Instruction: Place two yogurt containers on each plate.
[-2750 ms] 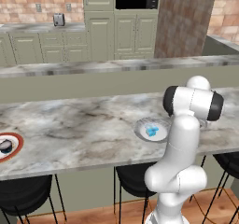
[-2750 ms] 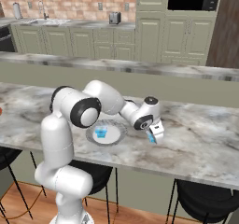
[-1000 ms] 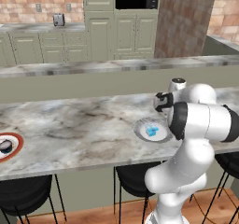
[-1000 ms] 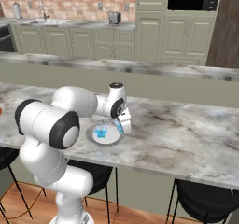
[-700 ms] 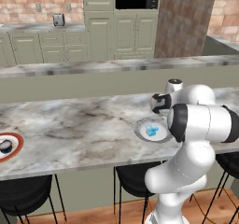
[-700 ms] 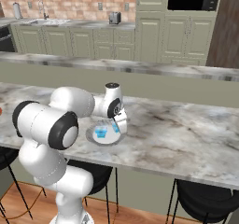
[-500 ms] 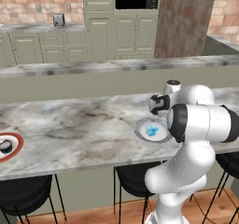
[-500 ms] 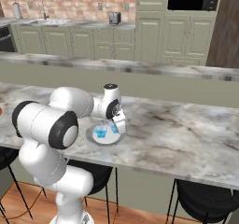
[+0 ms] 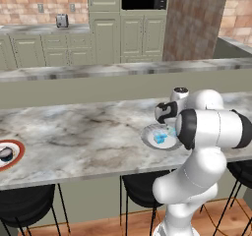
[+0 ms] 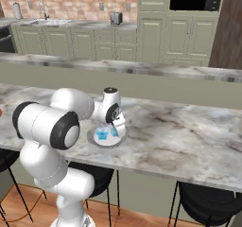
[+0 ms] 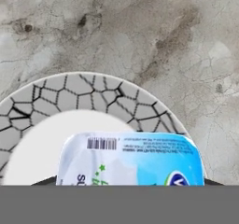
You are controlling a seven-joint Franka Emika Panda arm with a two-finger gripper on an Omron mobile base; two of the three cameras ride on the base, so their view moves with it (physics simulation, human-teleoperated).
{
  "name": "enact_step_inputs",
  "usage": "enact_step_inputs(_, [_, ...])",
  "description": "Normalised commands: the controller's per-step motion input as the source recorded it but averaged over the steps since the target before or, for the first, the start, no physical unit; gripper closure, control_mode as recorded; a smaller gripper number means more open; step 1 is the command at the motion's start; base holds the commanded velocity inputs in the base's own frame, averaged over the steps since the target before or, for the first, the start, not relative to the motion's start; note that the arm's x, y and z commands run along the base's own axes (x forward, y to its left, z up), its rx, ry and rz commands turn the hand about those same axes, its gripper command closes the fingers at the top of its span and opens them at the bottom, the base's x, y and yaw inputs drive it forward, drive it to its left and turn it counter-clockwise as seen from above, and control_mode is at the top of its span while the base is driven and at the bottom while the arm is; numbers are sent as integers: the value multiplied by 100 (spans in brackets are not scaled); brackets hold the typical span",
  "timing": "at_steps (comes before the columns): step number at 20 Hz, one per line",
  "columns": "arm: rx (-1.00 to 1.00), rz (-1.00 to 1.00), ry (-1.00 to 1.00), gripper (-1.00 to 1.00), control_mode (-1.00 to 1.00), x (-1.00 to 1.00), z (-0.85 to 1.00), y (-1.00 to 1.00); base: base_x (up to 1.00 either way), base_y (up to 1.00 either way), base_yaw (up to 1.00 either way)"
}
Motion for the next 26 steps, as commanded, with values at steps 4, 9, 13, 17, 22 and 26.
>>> enact_step_inputs(4, [0,0,0,100,-100,0,-12,0,0,0,0])
enact_step_inputs(9, [0,0,0,-100,-100,0,-11,2,0,0,0])
enact_step_inputs(13, [0,0,0,-100,-100,0,-2,7,0,0,0])
enact_step_inputs(17, [0,0,0,-100,-100,0,0,1,0,0,0])
enact_step_inputs(22, [0,0,0,-100,-100,-5,0,0,0,0,0])
enact_step_inputs(26, [0,0,0,-100,-100,-10,8,0,0,0,0])
